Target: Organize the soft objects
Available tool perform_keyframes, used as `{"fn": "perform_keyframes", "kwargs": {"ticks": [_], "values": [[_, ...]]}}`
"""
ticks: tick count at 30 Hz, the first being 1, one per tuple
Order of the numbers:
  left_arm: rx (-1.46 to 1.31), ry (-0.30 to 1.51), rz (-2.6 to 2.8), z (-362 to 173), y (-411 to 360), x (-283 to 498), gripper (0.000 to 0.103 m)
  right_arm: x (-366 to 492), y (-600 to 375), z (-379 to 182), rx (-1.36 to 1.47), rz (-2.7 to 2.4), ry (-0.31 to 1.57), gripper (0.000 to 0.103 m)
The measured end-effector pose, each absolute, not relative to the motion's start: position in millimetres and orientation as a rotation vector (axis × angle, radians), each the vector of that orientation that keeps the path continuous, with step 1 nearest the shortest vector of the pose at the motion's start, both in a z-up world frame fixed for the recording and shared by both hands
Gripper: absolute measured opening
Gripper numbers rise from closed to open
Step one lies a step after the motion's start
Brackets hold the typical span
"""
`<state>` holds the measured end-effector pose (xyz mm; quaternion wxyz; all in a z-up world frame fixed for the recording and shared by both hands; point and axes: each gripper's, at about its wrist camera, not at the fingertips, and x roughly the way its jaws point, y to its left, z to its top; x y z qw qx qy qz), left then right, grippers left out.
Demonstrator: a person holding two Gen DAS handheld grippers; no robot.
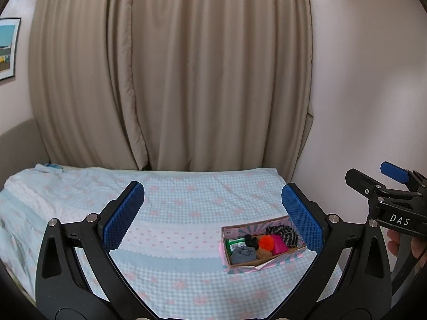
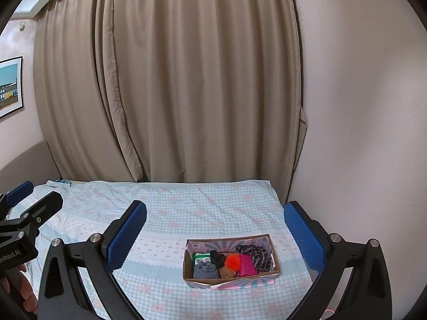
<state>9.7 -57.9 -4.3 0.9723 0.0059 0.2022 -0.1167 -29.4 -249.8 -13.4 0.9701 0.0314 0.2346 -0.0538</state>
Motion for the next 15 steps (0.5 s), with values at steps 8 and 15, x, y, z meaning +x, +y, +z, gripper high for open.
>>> {"fn": "perform_keyframes", "kwargs": {"ticks": [8, 15], "values": [[0.01, 0.4, -0.233, -3.4, -59.1, 7.8, 0.103, -30.0, -251.0, -15.1, 0.067, -0.115, 0.466, 0.103], [0.011, 0.397, -0.233, -1.5, -59.6, 8.5, 0.103, -29.0, -250.4, -15.0, 0.065, -0.114, 0.467, 0.103]]}}
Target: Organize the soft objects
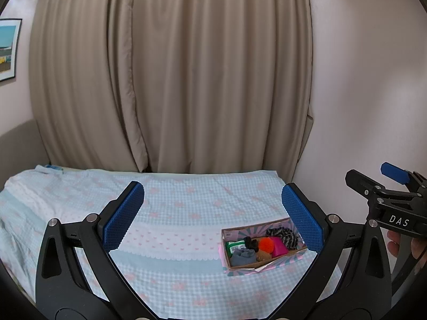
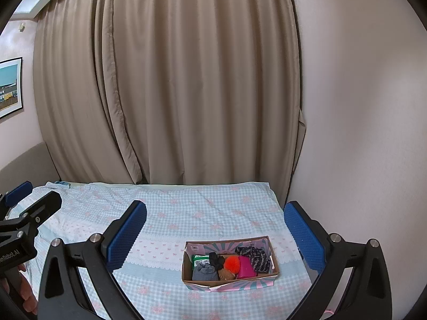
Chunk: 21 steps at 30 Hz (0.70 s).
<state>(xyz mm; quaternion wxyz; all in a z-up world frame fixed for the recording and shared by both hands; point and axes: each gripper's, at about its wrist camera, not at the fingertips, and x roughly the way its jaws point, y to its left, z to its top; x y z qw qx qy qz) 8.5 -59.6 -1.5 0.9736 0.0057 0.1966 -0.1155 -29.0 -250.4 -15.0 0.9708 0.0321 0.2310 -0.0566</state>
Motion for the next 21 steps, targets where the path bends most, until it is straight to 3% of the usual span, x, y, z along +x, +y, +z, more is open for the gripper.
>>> {"fn": "perform_keyframes", "kwargs": {"ticks": [21], "values": [[0.015, 0.379, -0.178, -0.5, -55.5, 11.9, 0.103, -23.3, -249.1, -17.1, 0.064, -0.107, 0.472, 0.103]]}}
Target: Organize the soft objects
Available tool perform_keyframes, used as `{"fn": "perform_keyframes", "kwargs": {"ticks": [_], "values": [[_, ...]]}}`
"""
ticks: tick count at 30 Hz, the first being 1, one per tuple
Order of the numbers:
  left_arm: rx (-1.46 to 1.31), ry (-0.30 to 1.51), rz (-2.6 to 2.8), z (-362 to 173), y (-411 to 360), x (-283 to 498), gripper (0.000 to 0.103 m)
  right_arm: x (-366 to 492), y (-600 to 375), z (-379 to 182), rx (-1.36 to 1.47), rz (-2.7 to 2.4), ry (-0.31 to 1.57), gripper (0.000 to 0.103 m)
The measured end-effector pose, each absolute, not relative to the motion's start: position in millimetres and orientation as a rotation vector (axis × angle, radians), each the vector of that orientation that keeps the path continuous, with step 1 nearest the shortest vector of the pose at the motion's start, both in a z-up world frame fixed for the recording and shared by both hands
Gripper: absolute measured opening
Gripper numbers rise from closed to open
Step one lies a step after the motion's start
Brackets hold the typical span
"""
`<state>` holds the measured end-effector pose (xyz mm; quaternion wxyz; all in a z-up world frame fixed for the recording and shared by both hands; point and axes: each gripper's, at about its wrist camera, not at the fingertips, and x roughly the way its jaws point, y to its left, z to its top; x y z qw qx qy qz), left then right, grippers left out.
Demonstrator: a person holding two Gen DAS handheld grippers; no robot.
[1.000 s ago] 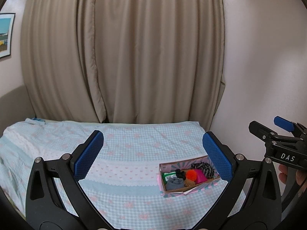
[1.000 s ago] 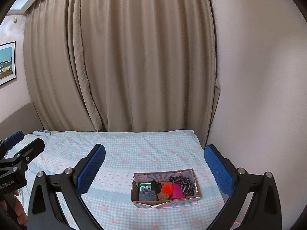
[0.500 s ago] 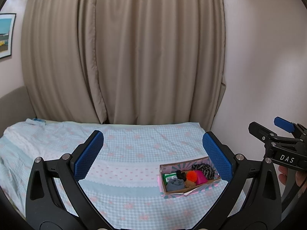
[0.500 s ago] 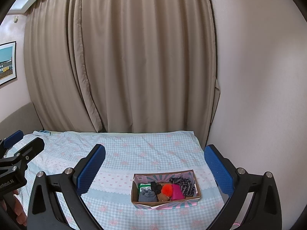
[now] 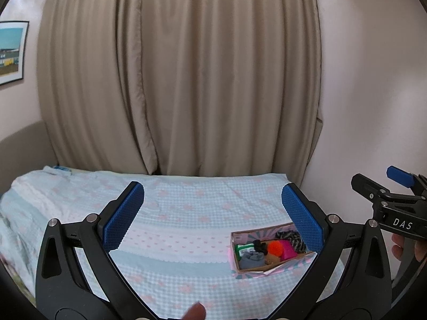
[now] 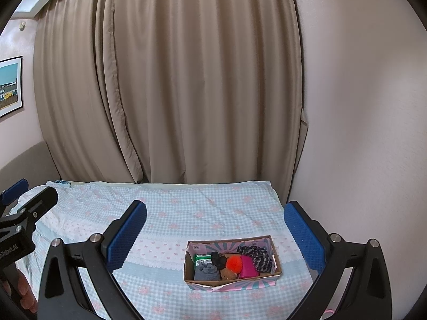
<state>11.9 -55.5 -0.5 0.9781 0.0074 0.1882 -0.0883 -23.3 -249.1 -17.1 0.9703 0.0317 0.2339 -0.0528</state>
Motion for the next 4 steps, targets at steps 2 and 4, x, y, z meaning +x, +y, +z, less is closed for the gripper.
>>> {"fn": "perform_keyframes", "kwargs": {"ticks": [2, 4], "values": [[0.012, 0.386, -0.179, -2.3, -54.2, 13.9, 0.103, -21.2, -247.9, -18.2, 0.064, -0.106, 0.479, 0.103], [0.016, 0.393, -0.183, -5.7, -52.8, 16.7, 0.103, -17.9, -247.8, -19.2, 0.067, -0.105, 0.487, 0.103]]}}
